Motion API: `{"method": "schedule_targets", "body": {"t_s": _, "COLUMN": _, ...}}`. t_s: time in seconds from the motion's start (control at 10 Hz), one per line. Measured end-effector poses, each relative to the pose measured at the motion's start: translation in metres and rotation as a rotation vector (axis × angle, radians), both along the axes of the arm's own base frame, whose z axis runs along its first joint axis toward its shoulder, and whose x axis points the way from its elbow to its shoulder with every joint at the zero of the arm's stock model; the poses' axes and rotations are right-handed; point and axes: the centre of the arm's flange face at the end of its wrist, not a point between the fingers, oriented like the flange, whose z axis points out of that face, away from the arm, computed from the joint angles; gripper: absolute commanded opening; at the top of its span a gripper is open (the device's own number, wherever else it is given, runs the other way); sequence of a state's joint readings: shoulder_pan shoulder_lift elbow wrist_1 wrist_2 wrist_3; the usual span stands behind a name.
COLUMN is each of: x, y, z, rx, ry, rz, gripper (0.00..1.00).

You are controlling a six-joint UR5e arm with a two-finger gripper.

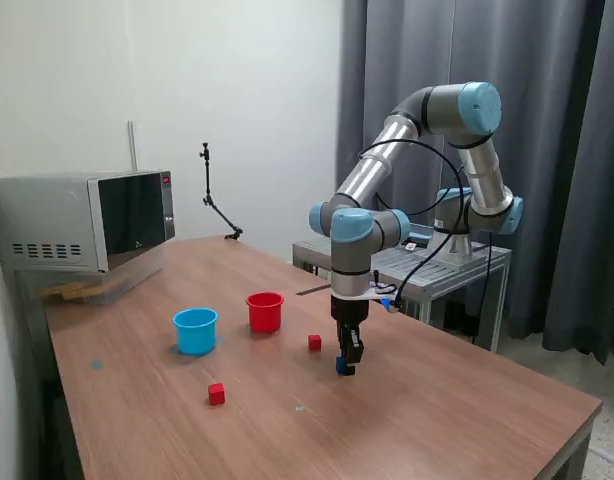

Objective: Place red objects in the red bin, and blue objects in the blue bin.

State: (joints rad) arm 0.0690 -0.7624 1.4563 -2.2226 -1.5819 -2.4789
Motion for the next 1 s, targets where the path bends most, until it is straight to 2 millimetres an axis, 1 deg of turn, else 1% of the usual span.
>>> {"method": "schedule_targets", "body": {"t_s": 0.2, "x": -0.003, "y": 0.0, "z": 0.005, "rx": 0.003, "ry": 0.011, "rz": 0.001, "gripper": 0.0}}
{"method": "schedule_targets", "body": {"t_s": 0.3, "x": -0.007, "y": 0.0, "z": 0.012, "rx": 0.006, "ry": 0.025, "rz": 0.008, "gripper": 0.0}}
{"method": "schedule_targets", "body": {"t_s": 0.4, "x": -0.013, "y": 0.002, "z": 0.024, "rx": 0.007, "ry": 0.047, "rz": 0.018, "gripper": 0.0}}
{"method": "schedule_targets", "body": {"t_s": 0.6, "x": -0.025, "y": 0.007, "z": 0.058, "rx": 0.021, "ry": 0.105, "rz": 0.034, "gripper": 0.0}}
{"method": "schedule_targets", "body": {"t_s": 0.7, "x": -0.029, "y": 0.014, "z": 0.075, "rx": 0.032, "ry": 0.132, "rz": 0.034, "gripper": 0.0}}
{"method": "schedule_targets", "body": {"t_s": 0.8, "x": -0.034, "y": 0.025, "z": 0.091, "rx": 0.041, "ry": 0.155, "rz": 0.031, "gripper": 0.0}}
{"method": "schedule_targets", "body": {"t_s": 1.0, "x": -0.047, "y": 0.055, "z": 0.121, "rx": 0.052, "ry": 0.204, "rz": 0.033, "gripper": 0.0}}
